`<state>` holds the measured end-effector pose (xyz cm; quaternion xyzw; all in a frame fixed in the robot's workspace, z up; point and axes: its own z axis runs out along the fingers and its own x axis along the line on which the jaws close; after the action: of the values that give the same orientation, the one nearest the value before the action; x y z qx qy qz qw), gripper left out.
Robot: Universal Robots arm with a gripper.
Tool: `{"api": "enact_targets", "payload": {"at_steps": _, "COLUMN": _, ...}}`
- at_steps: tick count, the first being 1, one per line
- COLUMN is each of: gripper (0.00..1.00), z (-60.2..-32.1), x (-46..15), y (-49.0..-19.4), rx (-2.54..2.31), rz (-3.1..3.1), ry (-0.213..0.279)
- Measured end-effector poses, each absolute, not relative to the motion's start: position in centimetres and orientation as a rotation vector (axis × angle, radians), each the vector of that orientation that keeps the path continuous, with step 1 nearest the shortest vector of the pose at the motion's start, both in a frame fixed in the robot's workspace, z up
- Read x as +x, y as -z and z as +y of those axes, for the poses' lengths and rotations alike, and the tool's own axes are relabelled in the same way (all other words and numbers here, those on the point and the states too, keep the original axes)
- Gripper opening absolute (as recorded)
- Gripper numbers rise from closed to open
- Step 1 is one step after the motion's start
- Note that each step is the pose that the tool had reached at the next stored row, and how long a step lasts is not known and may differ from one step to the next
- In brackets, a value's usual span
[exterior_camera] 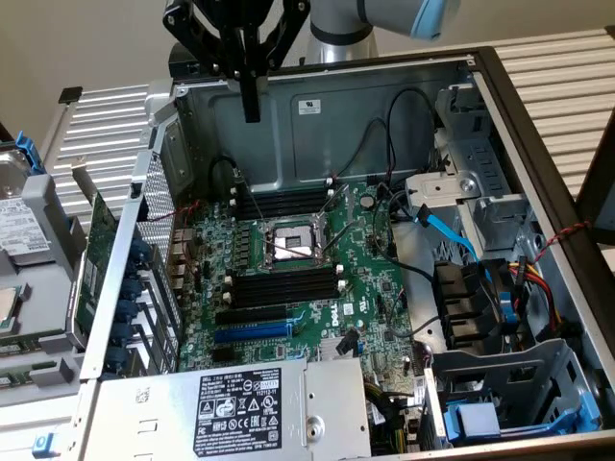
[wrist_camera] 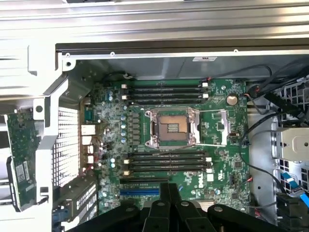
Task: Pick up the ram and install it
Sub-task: 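Reach for the ram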
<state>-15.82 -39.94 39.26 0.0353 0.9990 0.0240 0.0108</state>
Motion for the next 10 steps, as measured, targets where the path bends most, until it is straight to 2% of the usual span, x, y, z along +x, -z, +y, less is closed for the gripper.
{"api": "enact_targets", "payload": {"at_steps": 10, "gripper": 0.11, "z": -40.0, "x": -19.3, "y": -39.3, "rx": 0.110, "rz": 3.117, "ry": -0.075}}
